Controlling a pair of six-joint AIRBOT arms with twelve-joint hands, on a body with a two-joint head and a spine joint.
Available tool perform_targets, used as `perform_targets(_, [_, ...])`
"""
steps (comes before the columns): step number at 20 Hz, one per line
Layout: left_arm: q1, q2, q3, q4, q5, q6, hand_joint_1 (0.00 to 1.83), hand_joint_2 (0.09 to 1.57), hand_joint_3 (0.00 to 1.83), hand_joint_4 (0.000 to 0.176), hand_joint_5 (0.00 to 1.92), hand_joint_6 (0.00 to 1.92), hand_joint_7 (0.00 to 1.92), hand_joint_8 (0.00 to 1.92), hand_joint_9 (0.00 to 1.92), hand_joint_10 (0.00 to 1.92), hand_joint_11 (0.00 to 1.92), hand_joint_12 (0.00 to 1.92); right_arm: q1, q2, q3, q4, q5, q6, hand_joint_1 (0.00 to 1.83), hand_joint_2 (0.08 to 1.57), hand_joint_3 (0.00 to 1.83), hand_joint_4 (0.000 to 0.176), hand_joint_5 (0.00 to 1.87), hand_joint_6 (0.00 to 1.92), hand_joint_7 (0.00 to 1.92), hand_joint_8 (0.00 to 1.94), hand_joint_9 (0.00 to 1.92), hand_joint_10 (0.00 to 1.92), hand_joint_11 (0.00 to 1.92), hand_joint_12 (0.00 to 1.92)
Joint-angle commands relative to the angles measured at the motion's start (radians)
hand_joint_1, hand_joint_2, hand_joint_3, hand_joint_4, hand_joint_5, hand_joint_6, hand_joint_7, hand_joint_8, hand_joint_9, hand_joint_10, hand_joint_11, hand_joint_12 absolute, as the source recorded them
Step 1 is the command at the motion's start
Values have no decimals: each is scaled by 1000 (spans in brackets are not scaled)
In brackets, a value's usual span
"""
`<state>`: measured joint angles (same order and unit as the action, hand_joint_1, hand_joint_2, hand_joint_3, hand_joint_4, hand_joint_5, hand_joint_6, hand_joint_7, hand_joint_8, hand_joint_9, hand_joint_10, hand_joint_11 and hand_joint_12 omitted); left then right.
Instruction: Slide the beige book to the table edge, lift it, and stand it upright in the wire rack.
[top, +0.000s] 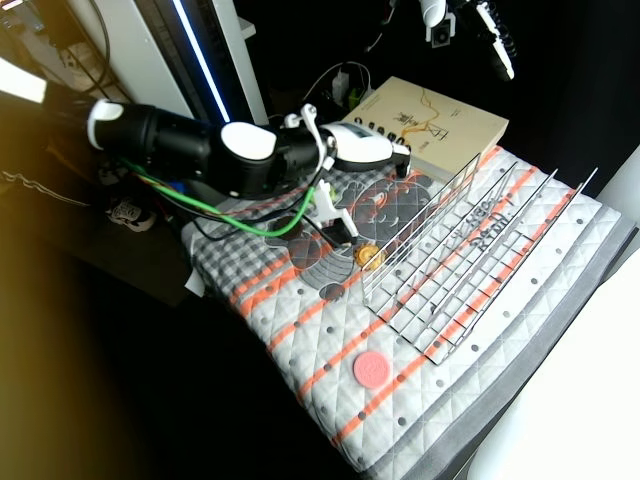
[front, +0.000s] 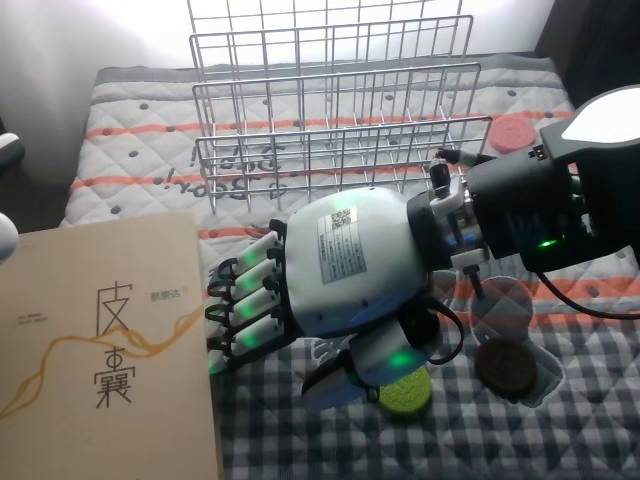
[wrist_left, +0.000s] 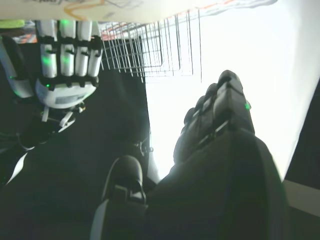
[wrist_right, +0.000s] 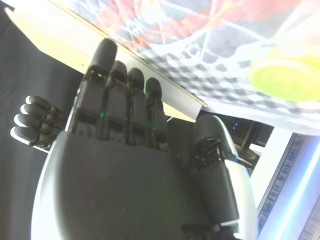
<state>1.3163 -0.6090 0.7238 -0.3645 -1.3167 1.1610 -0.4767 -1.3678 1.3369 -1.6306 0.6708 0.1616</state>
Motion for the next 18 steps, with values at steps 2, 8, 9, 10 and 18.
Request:
perform_targets(2, [-3, -4, 6, -9, -122, -6, 0, 1301, 13, 0, 51, 14, 0, 0, 0, 0, 0, 0, 14, -14, 7, 68, 31, 3, 0, 1423, 0, 0, 254, 0, 254, 0, 215, 1, 151, 773])
perform_targets(8, [-3, -5, 8, -9, -121, -7, 0, 1299, 9, 0, 64, 14, 0, 0, 0, 0, 0, 0, 14, -31, 9, 71, 31, 3, 0, 1405, 0, 0, 253, 0, 261, 0, 240, 0, 176, 860])
perform_targets(9, [-3, -6, 9, -9, -121, -7, 0, 1299, 8, 0, 66, 13, 0, 0, 0, 0, 0, 0, 14, -31, 9, 71, 32, 3, 0, 1411, 0, 0, 257, 0, 269, 0, 245, 0, 157, 919])
perform_targets(10, [-3, -7, 9, -10, -120, -7, 0, 1294, 5, 0, 57, 8, 0, 0, 0, 0, 0, 0, 14, -30, 8, 71, 32, 3, 0, 1415, 0, 0, 254, 1, 268, 0, 245, 0, 144, 959])
perform_targets(18, [-3, -9, 13, -10, -119, -11, 0, 1297, 4, 0, 57, 3, 0, 0, 0, 0, 0, 0, 15, -53, 9, 71, 32, 2, 0, 1392, 0, 0, 241, 0, 264, 0, 241, 0, 55, 935])
